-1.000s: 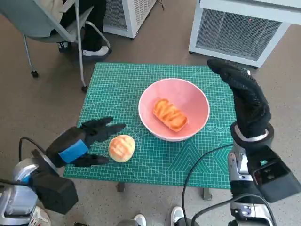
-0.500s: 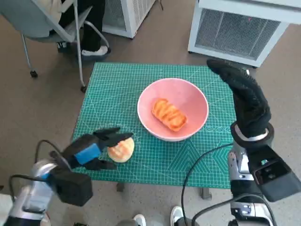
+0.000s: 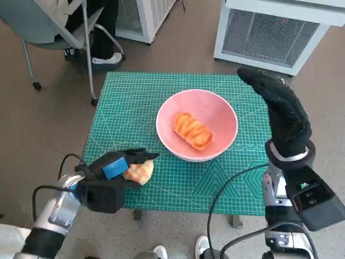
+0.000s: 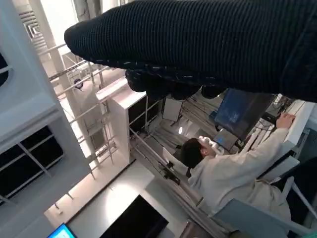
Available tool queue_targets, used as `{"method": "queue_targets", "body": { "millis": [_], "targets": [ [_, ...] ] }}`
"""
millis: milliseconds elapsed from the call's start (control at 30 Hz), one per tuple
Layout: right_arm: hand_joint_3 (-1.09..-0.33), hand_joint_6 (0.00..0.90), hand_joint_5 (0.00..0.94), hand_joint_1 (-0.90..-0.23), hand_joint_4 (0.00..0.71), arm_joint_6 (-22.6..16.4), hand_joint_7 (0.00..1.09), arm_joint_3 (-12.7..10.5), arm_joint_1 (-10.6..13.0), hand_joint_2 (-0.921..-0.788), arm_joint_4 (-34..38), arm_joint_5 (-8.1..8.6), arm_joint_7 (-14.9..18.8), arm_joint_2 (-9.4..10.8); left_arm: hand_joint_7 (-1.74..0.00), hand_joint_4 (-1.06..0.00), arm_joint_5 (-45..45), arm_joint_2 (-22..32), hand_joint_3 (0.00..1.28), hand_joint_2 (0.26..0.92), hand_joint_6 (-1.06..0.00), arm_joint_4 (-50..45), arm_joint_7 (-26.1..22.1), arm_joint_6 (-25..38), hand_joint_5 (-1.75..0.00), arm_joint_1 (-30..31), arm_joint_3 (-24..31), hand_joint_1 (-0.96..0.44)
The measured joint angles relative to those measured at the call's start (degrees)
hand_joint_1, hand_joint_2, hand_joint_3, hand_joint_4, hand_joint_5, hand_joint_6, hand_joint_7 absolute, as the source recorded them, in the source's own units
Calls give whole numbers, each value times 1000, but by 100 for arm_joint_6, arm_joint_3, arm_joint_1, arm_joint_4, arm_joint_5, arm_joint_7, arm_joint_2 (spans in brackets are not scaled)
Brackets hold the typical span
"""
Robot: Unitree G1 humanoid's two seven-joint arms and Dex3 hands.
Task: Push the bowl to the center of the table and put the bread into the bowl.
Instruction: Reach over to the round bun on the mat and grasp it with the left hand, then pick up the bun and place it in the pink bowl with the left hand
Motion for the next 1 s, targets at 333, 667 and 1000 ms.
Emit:
{"method": "queue_targets", "body": {
  "millis": [333,667,1000],
  "targets": [
    [-776,-1,0,-593,264,13,675,-13,14,-921,-46,0,0,-27,-1189,-576,60,102,152,921,-553,-188,236,38,-1315,58,72,1],
    [-774,-1,0,-597,263,26,675,-31,17,-921,-41,1,1,-54,-1178,-509,-387,258,165,921,-589,-976,108,93,-1380,382,583,2],
    [-773,-1,0,-591,263,33,674,-30,13,-921,-19,14,48,-54,-1096,-557,-625,198,110,920,-664,-2154,468,91,-1333,114,1235,2]
  ]
}}
